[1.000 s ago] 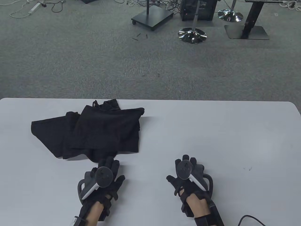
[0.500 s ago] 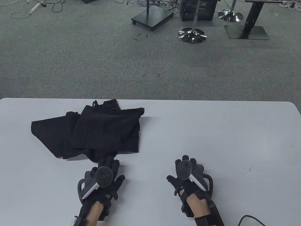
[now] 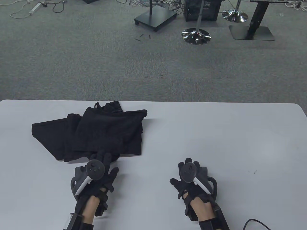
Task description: Fold trousers
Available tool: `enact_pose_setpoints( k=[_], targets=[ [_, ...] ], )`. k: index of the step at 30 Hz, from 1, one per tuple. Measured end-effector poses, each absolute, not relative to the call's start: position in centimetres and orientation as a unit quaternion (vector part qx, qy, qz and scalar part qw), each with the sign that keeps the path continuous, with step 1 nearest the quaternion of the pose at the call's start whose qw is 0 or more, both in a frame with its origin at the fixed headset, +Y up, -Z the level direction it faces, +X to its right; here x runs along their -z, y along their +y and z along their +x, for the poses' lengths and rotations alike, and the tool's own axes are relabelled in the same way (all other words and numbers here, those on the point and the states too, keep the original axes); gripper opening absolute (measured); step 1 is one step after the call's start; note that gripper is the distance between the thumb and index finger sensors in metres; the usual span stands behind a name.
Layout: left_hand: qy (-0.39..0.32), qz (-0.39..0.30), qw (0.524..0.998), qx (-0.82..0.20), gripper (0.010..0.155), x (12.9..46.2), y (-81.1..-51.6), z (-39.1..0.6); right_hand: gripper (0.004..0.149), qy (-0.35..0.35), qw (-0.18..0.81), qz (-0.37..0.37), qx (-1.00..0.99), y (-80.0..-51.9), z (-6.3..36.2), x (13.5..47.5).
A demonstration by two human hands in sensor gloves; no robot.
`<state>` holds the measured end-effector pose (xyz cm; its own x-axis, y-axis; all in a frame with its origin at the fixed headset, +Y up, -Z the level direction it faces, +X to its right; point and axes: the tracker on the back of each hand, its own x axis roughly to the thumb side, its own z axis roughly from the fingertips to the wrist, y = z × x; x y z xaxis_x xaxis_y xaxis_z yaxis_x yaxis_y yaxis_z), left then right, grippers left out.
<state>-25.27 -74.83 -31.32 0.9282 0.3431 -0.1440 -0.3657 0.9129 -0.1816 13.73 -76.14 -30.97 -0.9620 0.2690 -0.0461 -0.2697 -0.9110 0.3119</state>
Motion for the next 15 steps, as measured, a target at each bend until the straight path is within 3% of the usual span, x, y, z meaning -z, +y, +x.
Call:
enact_pose_setpoints(
  k=[8, 15],
  targets=[
    [0.144, -0.142, 0.962, -0.185, 0.079, 34.7, -73.6, -30.2, 0.077, 0.157, 0.151, 0.011, -0.976, -76.0, 13.5, 31.0],
    [0.155, -0.204, 0.943, -0.213, 0.077, 36.4, -76.6, -31.4, 0.077, 0.159, 0.153, 0.015, -0.975, -76.1, 13.4, 31.1]
  ],
)
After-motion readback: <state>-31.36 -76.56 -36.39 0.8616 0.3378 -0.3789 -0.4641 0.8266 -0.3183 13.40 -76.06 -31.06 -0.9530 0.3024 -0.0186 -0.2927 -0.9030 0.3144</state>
